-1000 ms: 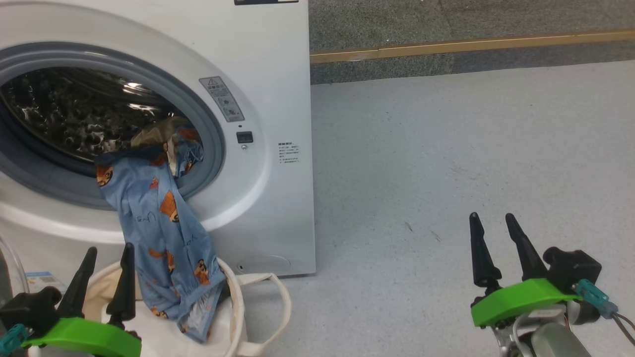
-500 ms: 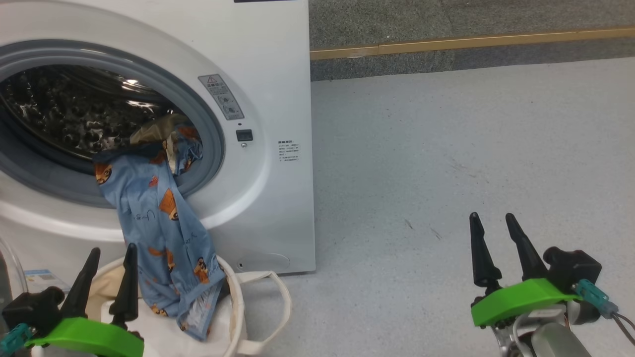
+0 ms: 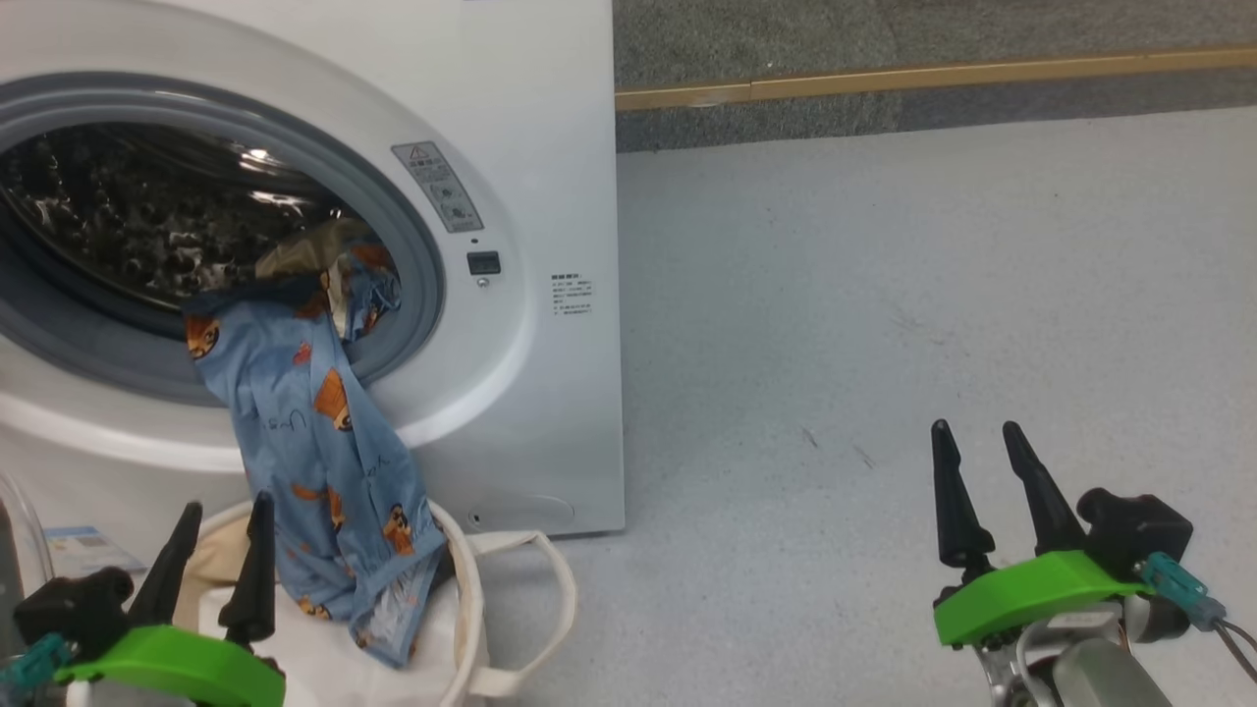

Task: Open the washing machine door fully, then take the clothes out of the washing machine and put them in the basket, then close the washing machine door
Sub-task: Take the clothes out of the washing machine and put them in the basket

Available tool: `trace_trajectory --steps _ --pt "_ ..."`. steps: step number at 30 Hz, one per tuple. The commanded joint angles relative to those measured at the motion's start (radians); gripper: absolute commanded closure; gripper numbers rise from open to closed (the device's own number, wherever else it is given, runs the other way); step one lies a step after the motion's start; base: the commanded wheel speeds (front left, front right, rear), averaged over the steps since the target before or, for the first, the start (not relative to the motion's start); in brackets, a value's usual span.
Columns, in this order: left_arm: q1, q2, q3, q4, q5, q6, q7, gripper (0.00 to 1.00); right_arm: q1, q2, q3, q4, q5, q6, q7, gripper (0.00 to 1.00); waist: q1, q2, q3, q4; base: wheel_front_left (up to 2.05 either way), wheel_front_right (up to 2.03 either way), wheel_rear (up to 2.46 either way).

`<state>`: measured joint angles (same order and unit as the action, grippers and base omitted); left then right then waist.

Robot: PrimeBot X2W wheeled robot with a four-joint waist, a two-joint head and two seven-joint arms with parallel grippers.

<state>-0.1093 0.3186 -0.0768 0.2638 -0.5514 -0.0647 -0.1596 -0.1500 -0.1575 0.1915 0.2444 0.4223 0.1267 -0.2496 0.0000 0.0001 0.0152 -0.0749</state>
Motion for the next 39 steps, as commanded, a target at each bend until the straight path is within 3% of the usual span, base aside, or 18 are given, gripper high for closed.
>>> trace_trajectory --steps 1,14,24,31,39 --pt "-0.078 0.042 0.039 0.004 -0.013 0.005 0.018 0.0 -0.026 -0.002 0.014 -0.036 -0.011 0.004 -0.012 0.0 0.0 -0.0001 0.012 0.002 0.0 0.0 0.0" --pt "-0.434 0.061 -0.009 0.404 -0.023 -0.024 0.12 0.0 -0.088 -0.022 0.012 -0.067 -0.009 0.004 -0.012 0.0 0.0 -0.0001 0.178 -0.035 0.0 0.0 0.0" --pt "-0.706 0.087 -0.011 0.756 -0.05 -0.047 0.139 0.0 -0.153 -0.034 -0.018 -0.119 -0.006 0.004 -0.012 0.0 0.0 -0.0001 0.375 -0.109 0.0 0.0 0.0" --pt "-0.823 0.117 -0.016 0.92 -0.054 -0.055 0.108 0.0 -0.184 -0.031 -0.033 -0.148 -0.003 0.004 -0.012 0.0 0.0 -0.0001 0.477 -0.144 0.0 0.0 0.0" --pt "-0.884 0.127 -0.067 0.968 -0.016 -0.061 0.028 0.0 -0.19 -0.032 -0.049 -0.163 -0.006 0.004 -0.012 0.0 0.0 -0.0001 0.529 -0.143 0.0 0.0 0.0"
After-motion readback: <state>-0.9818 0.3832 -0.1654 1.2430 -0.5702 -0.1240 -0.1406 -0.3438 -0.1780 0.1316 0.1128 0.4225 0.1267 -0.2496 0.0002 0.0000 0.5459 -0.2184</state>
